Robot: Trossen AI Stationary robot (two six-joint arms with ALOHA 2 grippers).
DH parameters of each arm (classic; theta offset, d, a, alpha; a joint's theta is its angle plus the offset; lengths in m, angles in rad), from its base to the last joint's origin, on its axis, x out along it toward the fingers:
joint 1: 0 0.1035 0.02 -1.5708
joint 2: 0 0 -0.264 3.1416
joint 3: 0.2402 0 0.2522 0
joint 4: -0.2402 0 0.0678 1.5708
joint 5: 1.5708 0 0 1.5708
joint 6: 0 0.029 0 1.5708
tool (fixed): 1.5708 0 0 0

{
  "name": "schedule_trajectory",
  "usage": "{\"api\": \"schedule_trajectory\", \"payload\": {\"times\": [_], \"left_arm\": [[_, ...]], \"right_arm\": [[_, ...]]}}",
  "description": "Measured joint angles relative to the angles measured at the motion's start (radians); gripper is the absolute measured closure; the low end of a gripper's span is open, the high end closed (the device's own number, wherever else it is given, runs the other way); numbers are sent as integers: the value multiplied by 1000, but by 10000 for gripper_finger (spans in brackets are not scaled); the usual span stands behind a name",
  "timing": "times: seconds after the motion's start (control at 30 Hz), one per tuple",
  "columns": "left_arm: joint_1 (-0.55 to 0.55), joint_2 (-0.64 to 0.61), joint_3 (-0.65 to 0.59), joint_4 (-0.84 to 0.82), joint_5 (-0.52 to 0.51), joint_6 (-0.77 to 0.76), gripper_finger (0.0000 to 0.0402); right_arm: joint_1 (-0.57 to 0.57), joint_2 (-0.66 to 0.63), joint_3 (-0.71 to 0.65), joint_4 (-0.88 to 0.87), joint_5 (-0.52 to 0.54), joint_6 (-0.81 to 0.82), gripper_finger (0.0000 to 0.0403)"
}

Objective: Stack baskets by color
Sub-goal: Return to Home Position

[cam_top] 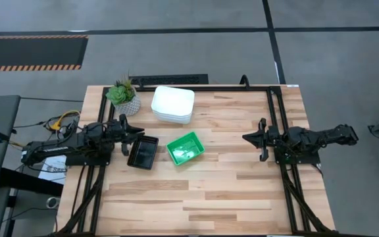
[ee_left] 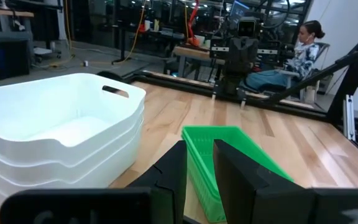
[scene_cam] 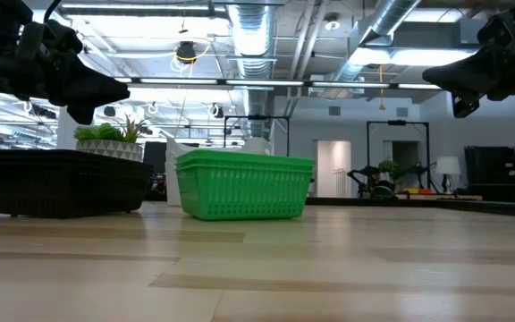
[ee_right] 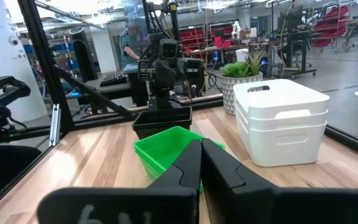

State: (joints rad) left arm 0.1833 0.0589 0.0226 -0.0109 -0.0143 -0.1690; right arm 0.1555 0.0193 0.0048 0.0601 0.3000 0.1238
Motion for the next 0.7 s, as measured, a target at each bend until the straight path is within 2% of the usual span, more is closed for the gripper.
{"api": "schedule_trajectory", "payload": {"times": [0.7], "left_arm": [[0, 0, 2, -1, 0, 7, 335]], "right_arm": [[0, 0, 0, 0, 0, 0, 372]]}}
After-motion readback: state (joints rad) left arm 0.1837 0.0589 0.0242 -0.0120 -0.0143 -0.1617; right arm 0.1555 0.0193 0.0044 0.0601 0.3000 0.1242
